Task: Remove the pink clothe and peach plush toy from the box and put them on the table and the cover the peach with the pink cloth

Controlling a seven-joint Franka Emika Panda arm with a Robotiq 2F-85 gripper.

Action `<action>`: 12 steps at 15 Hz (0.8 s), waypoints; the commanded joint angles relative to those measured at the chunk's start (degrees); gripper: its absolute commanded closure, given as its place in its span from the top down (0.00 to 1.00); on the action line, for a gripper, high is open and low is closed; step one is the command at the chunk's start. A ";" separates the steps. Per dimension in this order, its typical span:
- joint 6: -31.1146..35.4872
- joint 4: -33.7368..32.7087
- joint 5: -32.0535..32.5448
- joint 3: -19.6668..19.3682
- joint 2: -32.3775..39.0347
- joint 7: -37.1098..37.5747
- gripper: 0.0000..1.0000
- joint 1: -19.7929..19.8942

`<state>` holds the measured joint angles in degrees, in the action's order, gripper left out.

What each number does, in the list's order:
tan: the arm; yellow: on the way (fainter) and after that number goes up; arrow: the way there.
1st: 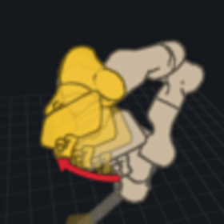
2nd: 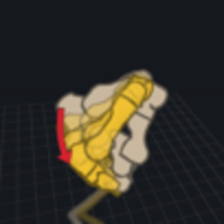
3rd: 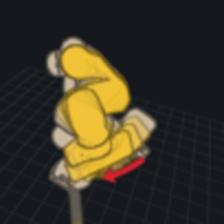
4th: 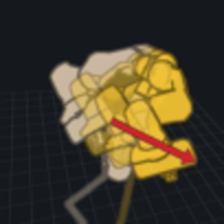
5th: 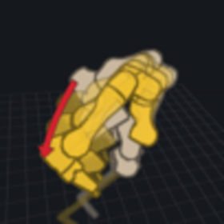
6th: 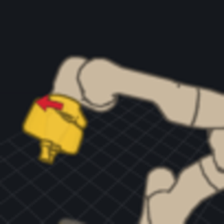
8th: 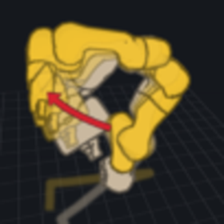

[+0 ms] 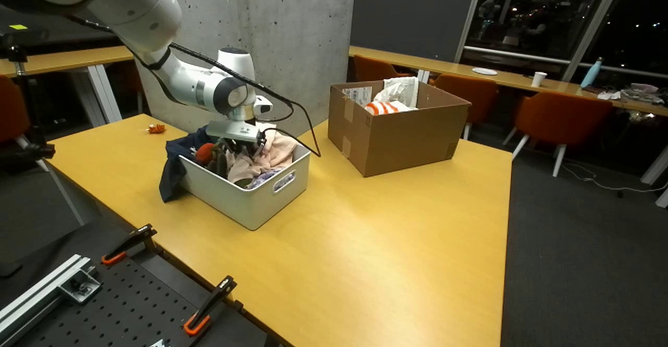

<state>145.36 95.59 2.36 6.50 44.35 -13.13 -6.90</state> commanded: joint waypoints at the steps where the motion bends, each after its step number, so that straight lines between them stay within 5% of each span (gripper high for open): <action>1: 1.05 6.83 0.43 -0.23 -7.97 2.65 0.00 0.62; 12: 0.65 19.54 -3.52 -3.54 -29.48 2.46 0.02 9.78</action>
<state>146.12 111.62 1.09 3.83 19.49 -9.26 0.63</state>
